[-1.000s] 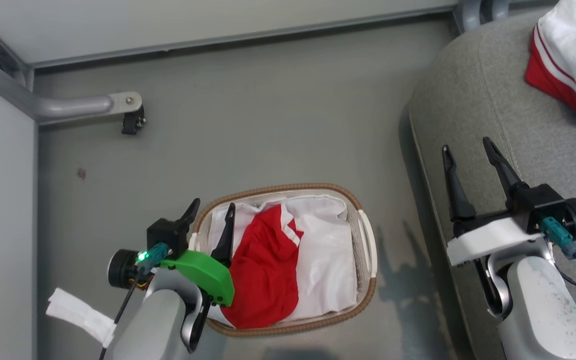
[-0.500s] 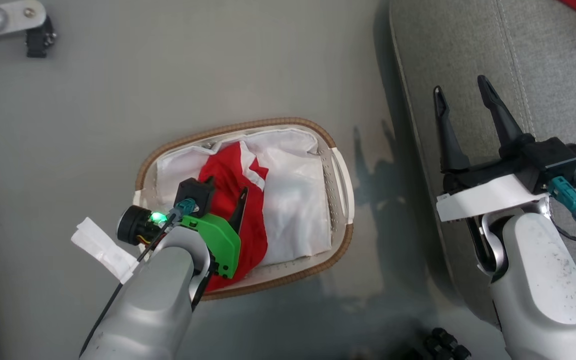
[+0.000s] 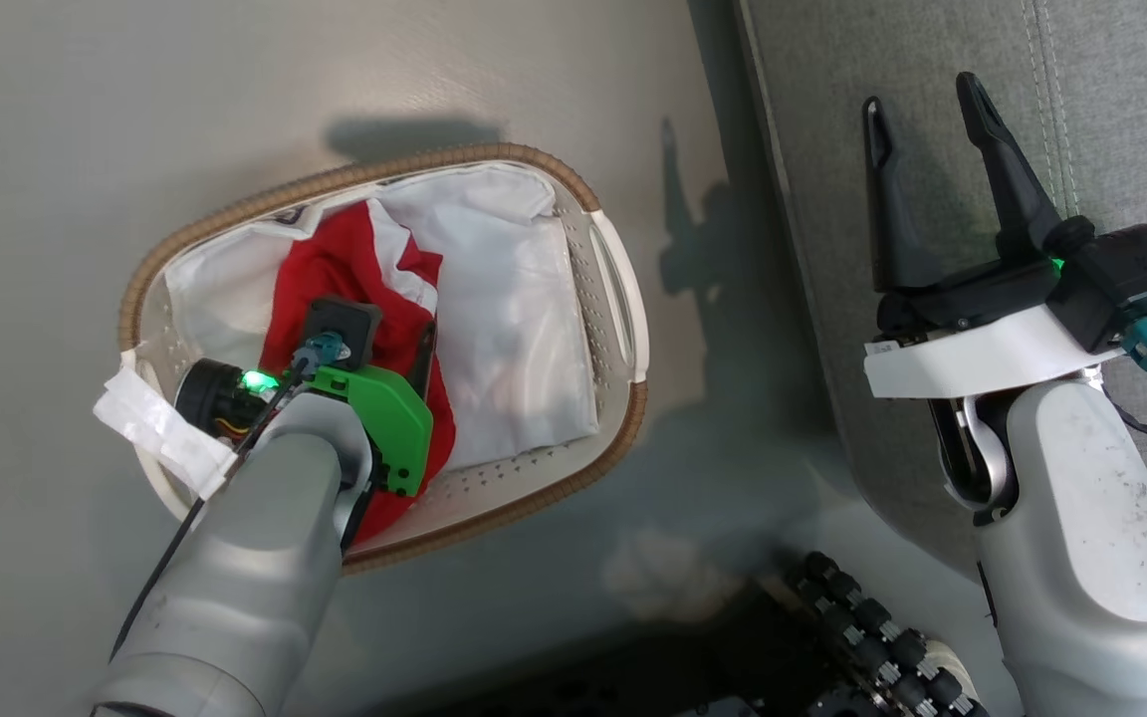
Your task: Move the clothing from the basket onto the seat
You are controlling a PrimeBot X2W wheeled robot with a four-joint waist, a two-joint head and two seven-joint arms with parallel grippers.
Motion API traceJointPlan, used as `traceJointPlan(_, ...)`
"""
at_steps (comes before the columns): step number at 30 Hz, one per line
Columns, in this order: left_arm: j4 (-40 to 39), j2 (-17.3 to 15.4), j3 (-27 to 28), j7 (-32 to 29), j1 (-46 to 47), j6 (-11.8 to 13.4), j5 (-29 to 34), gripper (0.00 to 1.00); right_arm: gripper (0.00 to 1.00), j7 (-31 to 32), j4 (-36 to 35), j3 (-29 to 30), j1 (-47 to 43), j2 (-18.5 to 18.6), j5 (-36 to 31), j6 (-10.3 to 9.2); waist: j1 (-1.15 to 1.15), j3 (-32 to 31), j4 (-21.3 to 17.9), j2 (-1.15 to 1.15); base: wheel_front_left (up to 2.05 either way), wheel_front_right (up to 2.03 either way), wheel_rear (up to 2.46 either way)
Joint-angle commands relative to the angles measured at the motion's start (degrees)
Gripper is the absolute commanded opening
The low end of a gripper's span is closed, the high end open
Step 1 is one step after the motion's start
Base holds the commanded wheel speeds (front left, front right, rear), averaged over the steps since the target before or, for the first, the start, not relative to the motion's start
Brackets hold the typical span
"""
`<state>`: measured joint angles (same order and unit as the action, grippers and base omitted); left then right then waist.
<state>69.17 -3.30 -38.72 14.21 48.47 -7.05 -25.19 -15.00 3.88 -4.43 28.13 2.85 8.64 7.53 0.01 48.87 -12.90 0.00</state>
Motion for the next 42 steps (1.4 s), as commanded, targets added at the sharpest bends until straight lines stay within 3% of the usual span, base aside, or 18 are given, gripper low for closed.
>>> traceJointPlan(1,0.61,-0.86,0.37,0.39,1.72,0.60,-0.55,1.00,1.00,-0.28,-0.65,-0.21,1.12,0.08,0.50,-0.08,-0.01,4.07,-2.71,0.00,0.00,0.00,0.00)
traceJointPlan(8,2.79,-1.56,1.24,0.44,4.34,2.69,-1.42,1.00,1.00,-0.27,-1.57,-0.34,1.88,0.11,1.25,-0.08,-0.01,6.56,-3.36,0.00,0.00,0.00,0.00)
traceJointPlan(9,2.98,-1.55,1.28,0.38,4.54,3.03,-1.58,0.93,1.00,-0.22,-1.45,-0.27,1.89,0.12,1.32,-0.08,-0.01,6.68,-3.37,0.00,0.00,0.00,0.00)
traceJointPlan(10,3.13,-1.54,1.39,0.28,4.71,3.28,-1.72,0.79,1.00,-0.16,-1.35,-0.23,1.89,0.14,1.35,-0.08,-0.01,6.73,-3.37,0.00,0.00,0.00,0.00)
traceJointPlan(11,3.29,-1.53,1.43,0.25,4.88,3.48,-1.74,0.44,1.00,-0.16,-1.20,-0.22,1.88,0.17,1.44,-0.08,-0.01,6.76,-3.39,0.00,0.00,0.00,0.00)
traceJointPlan(12,3.42,-1.52,1.52,0.24,4.97,3.57,-1.92,0.33,1.00,-0.15,-1.11,-0.24,1.88,0.18,1.53,-0.08,-0.01,6.73,-3.43,0.00,0.00,0.00,0.00)
traceJointPlan(13,3.55,-1.49,1.58,0.18,5.04,3.53,-2.10,0.02,1.00,-0.15,-1.01,-0.26,1.94,0.20,1.63,-0.08,-0.01,6.67,-3.46,0.00,0.00,0.00,0.00)
traceJointPlan(25,-0.72,-1.20,2.86,1.02,0.72,1.95,-3.50,0.00,1.00,-0.17,0.59,0.47,0.58,0.15,-0.02,-0.08,-0.01,0.00,-1.64,0.00,0.00,0.00,0.00)
traceJointPlan(32,-10.32,-2.94,4.67,1.00,-6.68,2.33,-1.10,0.00,1.00,-0.17,2.73,1.37,-2.15,0.16,-2.85,-0.08,-0.01,-9.70,1.30,0.00,0.00,0.00,0.00)
traceJointPlan(42,-21.48,-4.50,5.26,1.01,-15.61,0.77,2.66,0.00,1.00,-0.17,5.89,2.24,-7.82,0.17,-5.73,-0.08,-0.01,-24.85,4.92,0.00,0.00,0.00,0.00)
